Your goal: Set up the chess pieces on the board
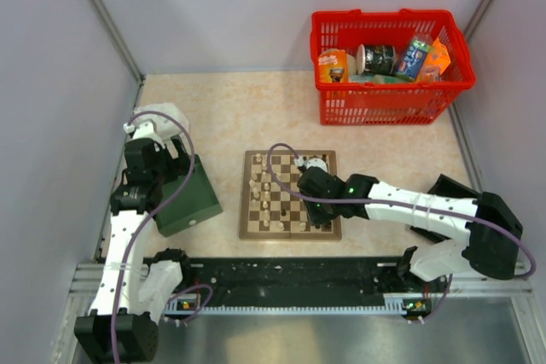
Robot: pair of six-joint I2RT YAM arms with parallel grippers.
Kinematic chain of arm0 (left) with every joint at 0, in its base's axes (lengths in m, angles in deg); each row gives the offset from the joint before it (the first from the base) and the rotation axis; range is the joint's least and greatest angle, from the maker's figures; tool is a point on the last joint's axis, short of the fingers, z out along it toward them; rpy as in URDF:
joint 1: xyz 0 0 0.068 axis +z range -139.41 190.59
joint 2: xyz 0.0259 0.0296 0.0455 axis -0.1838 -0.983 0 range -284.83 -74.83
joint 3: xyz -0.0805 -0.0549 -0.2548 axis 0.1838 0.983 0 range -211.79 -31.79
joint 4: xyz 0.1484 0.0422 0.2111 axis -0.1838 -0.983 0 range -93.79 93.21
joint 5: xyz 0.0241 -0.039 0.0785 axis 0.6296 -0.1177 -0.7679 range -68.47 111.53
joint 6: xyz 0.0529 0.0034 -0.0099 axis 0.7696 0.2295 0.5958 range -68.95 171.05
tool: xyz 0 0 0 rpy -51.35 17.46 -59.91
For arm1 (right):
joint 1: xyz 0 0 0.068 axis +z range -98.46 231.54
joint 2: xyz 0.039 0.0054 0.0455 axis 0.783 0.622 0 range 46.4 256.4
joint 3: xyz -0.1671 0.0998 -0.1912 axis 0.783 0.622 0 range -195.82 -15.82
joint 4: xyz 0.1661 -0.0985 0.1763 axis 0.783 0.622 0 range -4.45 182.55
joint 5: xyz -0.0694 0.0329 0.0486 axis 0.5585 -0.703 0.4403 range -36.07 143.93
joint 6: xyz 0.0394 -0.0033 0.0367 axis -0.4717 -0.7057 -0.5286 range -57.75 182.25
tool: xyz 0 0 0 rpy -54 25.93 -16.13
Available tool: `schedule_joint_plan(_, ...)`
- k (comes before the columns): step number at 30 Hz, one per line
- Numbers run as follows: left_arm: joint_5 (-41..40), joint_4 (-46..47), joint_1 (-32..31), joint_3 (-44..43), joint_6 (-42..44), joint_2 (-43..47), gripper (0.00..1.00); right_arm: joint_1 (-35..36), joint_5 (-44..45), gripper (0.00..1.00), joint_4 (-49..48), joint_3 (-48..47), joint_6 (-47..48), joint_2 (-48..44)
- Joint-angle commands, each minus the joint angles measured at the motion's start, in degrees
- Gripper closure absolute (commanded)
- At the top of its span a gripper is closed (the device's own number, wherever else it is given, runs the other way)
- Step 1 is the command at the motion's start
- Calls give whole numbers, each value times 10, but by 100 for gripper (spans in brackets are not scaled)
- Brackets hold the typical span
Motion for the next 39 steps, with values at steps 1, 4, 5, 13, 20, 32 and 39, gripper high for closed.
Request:
schedule_joint_plan(1,9,4,-1,-7,-8,6,2,16,5,72,12,-8,-20,-3)
schedule_joint_plan(4,11,4,-1,-7,-10,6,2,17,14,72,17,-5,-25,-6)
schedule_joint_plan(5,12,4,0,-8,-11,7,1,17,14,73,18,-4,-25,-5)
schedule_joint_plan(13,14,3,-1,-10,-20,2,1,17,28,73,29,1,-40,8)
schedule_joint_plan(20,6,-10,-1,-12,-27,-2,1,17,22,73,25,7,-42,23)
schedule_joint_plan(32,4,-9,-1,-4,-26,3,1,17,30,73,20,19,-46,24)
schedule_joint_plan(39,7,-8,-1,-4,-25,3,1,17,26,73,10,22,-44,31)
